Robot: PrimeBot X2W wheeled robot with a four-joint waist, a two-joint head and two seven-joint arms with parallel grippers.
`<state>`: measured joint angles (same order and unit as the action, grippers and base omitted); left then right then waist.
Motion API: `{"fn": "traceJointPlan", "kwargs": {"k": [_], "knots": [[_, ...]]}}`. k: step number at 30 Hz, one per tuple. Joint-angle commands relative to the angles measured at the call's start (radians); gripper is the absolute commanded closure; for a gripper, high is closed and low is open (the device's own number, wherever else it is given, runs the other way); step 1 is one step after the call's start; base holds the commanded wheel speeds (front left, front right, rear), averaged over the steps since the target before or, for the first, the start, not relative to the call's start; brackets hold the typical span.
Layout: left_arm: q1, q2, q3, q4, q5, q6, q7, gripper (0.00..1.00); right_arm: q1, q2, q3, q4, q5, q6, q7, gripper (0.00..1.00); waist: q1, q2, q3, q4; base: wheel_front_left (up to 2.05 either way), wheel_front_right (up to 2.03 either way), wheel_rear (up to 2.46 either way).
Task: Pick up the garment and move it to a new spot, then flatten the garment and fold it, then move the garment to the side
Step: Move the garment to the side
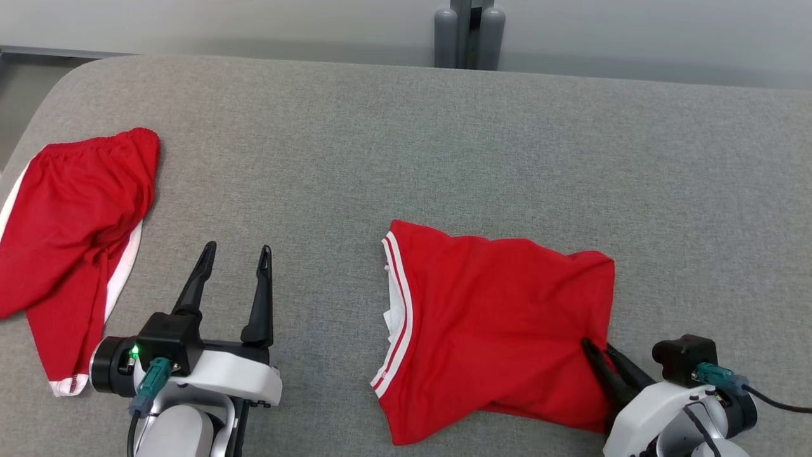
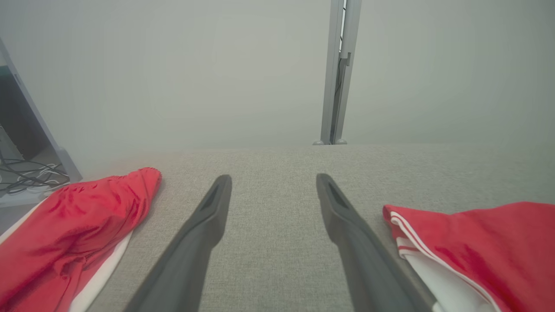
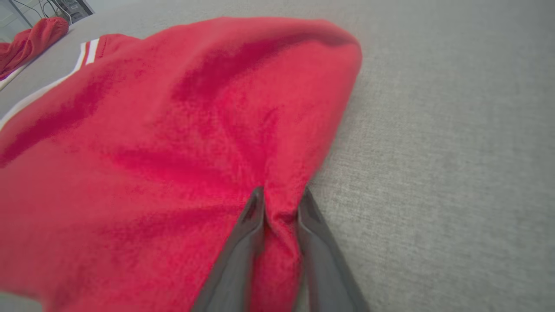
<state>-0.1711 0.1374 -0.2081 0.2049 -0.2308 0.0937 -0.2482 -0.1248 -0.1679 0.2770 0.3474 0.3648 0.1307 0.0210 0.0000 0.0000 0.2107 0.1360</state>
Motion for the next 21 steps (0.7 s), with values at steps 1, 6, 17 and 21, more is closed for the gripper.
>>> {"fn": "traceJointPlan", "kwargs": {"k": [1,6,17,21], "knots": [[-0.021,0.004,0.005,-0.002,-0.001,0.007,-0.007,0.0,-0.009,-0.016,0.002,0.009,0.006,0.0,-0.01,1.0,0.0,0.0,0.005,-0.006,0.0,0.0,0.0],[-0.019,0.011,0.009,-0.015,0.001,0.014,-0.01,0.0,-0.04,-0.073,0.001,-0.042,-0.058,0.0,-0.035,1.0,0.0,0.0,0.023,-0.049,0.0,0.0,0.0],[-0.051,0.033,0.004,-0.039,0.013,0.012,-0.006,0.0,-0.12,-0.266,0.016,-0.124,-0.175,0.0,-0.021,1.0,0.0,0.0,0.075,-0.196,0.0,0.0,0.0],[-0.075,0.043,-0.019,-0.061,0.027,-0.003,0.009,0.0,-0.173,-0.344,-0.05,-0.08,-0.177,0.0,-0.04,1.0,0.0,0.0,0.103,-0.243,0.0,0.0,0.0]]}}
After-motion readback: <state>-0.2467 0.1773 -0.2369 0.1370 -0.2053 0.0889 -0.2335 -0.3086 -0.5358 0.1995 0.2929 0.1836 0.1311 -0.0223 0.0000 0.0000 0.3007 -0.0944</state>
